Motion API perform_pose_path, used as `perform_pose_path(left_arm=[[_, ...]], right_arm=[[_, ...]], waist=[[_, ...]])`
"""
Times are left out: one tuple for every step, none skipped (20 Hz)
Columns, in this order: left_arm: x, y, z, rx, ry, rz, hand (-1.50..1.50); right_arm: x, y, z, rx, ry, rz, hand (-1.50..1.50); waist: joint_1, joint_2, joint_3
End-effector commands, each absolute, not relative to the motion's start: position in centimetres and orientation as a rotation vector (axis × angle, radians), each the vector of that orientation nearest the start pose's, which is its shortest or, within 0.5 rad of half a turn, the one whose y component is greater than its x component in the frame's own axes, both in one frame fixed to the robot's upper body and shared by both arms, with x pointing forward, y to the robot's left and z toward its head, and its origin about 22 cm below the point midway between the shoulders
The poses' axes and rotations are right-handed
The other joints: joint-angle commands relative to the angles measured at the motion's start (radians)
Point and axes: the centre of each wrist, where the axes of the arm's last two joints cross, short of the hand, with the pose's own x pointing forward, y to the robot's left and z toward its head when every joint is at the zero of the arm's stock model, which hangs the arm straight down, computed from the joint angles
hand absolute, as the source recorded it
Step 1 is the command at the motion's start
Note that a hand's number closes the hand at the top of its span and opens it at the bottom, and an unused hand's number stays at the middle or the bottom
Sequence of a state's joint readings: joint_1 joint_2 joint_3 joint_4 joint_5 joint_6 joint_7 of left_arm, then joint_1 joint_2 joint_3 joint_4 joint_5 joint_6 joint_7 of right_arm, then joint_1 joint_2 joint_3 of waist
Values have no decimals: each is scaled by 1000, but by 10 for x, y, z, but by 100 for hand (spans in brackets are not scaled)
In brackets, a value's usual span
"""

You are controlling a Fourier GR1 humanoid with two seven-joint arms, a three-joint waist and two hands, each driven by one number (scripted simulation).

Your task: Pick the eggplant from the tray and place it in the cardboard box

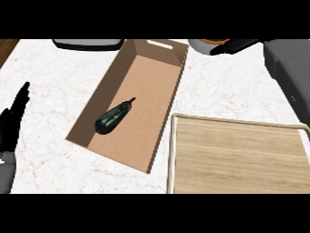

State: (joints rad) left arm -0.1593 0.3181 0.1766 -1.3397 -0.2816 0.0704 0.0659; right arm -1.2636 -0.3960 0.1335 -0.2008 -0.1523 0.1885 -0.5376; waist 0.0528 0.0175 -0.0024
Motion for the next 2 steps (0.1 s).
perform_pose_path(left_arm=[[282,345,20,611,-1410,-234,0],[292,340,19,612,-1417,-247,0]], right_arm=[[469,-296,168,-19,-1861,576,-150],[471,-283,162,-33,-1868,607,-150]], waist=[[-5,7,3],[-3,10,3]])
